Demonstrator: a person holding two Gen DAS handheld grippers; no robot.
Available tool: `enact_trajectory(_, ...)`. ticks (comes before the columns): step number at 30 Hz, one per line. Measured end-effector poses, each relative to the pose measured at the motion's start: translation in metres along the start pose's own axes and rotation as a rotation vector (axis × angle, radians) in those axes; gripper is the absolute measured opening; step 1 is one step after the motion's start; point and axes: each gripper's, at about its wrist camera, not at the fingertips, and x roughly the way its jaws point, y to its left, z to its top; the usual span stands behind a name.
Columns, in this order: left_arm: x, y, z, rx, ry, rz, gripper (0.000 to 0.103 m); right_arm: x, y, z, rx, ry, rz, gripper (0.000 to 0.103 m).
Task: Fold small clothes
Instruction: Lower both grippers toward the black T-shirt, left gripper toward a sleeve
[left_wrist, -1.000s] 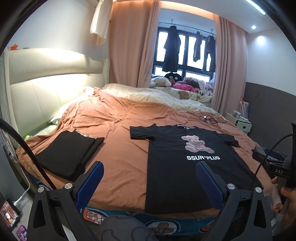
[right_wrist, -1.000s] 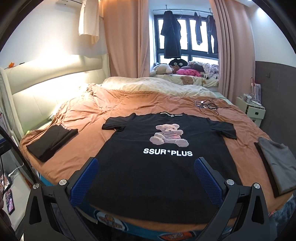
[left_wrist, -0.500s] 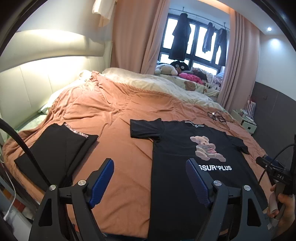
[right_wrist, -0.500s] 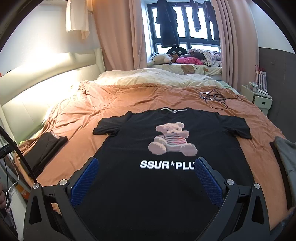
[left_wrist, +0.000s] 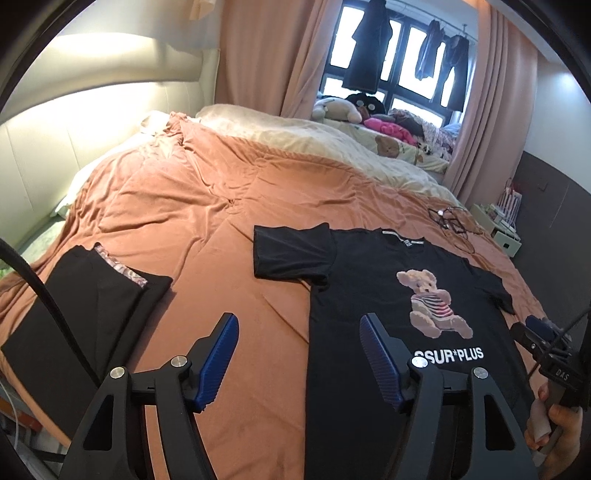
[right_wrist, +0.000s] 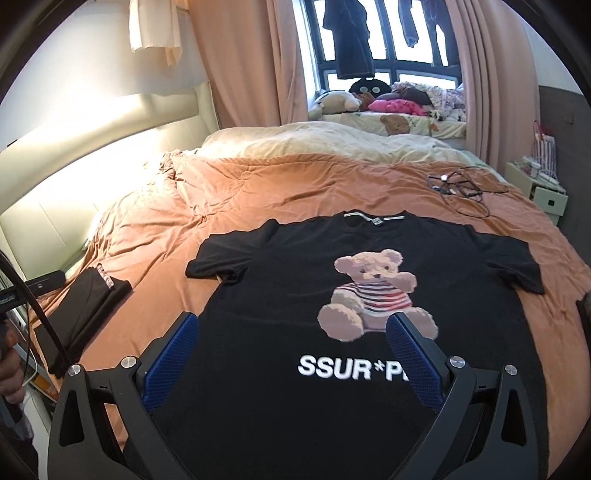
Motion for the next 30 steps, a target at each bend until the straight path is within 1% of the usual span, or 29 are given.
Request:
enact_trajectory(5,0.039,0.002,0.021,-0.006,0.047,-0.011,0.07,0.033,-0.007,0.019,0.006,0.031,0.018,0.092)
enact_trajectory(7,0.056,0.005,0.029,-0.017,0.065,-0.008,0.07,0.047,-0.009,0.026,0.01,0.048,0.02,0.082)
enact_trajectory(10,0.082,0.007,0.04,-0.023,0.098,-0.002,0.066,0.073,-0.015,0.039,0.03,0.082,0.046,0.08)
enact_trajectory(15,0.123,0.013,0.054,-0.042,0.147,-0.012,0.065,0.11,-0.024,0.056,0.045,0.122,0.064,0.078)
enact_trajectory(17,0.137,0.017,0.057,-0.053,0.165,-0.015,0.059,0.127,-0.026,0.064,0.048,0.137,0.071,0.075)
enact_trajectory(20,0.161,0.023,0.064,-0.064,0.195,-0.016,0.056,0.148,-0.03,0.073,0.057,0.157,0.078,0.072)
enact_trajectory(26,0.214,0.039,0.078,-0.068,0.247,-0.018,0.055,0.19,-0.029,0.083,0.062,0.191,0.105,0.061)
enact_trajectory(28,0.231,0.044,0.081,-0.072,0.265,-0.017,0.055,0.207,-0.027,0.083,0.059,0.211,0.117,0.055)
enact_trajectory(30,0.248,0.052,0.084,-0.078,0.285,-0.012,0.056,0.224,-0.024,0.085,0.062,0.23,0.125,0.053)
